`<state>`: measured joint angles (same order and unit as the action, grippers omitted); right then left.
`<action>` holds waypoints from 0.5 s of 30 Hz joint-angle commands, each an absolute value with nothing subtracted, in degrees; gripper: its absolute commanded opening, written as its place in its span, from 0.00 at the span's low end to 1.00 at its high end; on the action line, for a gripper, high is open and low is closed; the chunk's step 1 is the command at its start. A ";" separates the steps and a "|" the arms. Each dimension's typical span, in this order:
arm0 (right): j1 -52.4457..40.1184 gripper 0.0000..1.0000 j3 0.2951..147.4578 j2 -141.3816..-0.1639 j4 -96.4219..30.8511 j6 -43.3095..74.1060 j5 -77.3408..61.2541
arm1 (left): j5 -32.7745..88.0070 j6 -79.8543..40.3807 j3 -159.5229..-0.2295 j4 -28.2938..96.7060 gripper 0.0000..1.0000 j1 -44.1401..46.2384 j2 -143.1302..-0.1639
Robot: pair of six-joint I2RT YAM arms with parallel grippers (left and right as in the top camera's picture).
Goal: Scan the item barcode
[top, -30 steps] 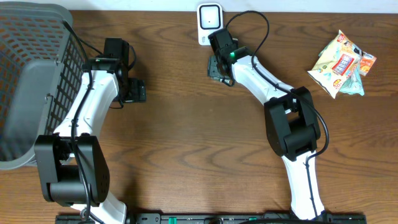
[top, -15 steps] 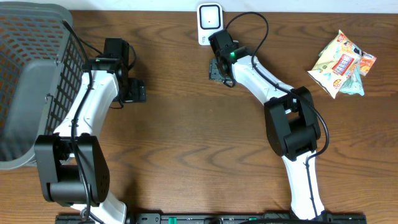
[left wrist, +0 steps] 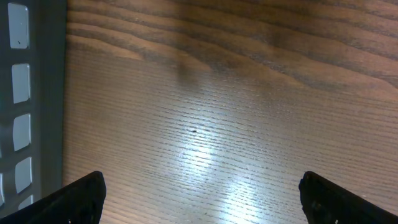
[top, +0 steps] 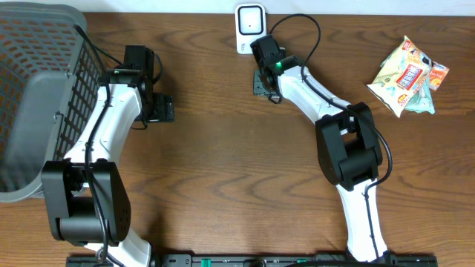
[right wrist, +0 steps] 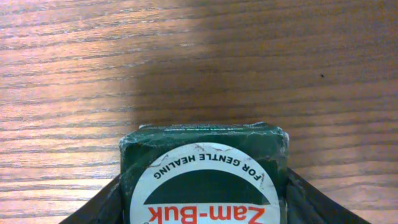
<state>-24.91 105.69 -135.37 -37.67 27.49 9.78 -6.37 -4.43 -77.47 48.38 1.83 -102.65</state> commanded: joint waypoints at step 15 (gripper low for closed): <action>-23.66 0.59 114.10 -131.22 -35.22 19.84 8.67 | -6.72 -4.10 -77.30 48.58 0.98 1.78 -102.69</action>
